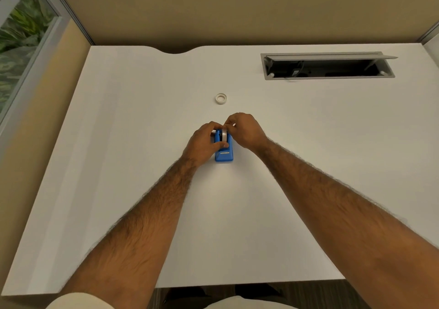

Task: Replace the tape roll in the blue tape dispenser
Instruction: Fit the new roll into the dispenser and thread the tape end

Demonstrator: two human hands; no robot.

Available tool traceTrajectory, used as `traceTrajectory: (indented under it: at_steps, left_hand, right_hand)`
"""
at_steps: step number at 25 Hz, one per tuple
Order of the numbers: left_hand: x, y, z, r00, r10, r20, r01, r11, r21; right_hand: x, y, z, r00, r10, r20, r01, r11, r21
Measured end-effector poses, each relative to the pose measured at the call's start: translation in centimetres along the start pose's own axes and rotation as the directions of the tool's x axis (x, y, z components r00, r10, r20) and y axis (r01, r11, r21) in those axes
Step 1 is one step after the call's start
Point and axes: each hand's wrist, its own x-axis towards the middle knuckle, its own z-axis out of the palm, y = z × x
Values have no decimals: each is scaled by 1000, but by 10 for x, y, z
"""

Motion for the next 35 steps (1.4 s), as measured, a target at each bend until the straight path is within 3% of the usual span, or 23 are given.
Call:
traceTrajectory:
  at_steps: [7,12,23,35]
  left_hand:
    - [-3,-3,-10,998,8,57,-4,997,-83]
    - [-8,-2,-20,982,5,187,5,998,-57]
    - [-3,0,-11,997,28,71,-22,997,-76]
    - [-2,0,-8,998,17,56,-13,998,-63]
  right_hand:
    - [-11,3,5,1000,-10,-19,10,1000,7]
    - [-22,1,6,995,-84,-44,82,995,-55]
    - [-23,2,1,987,-155,-39,150,983,-106]
    - [-25,-2,1,959,-277,-56,254,930,-265]
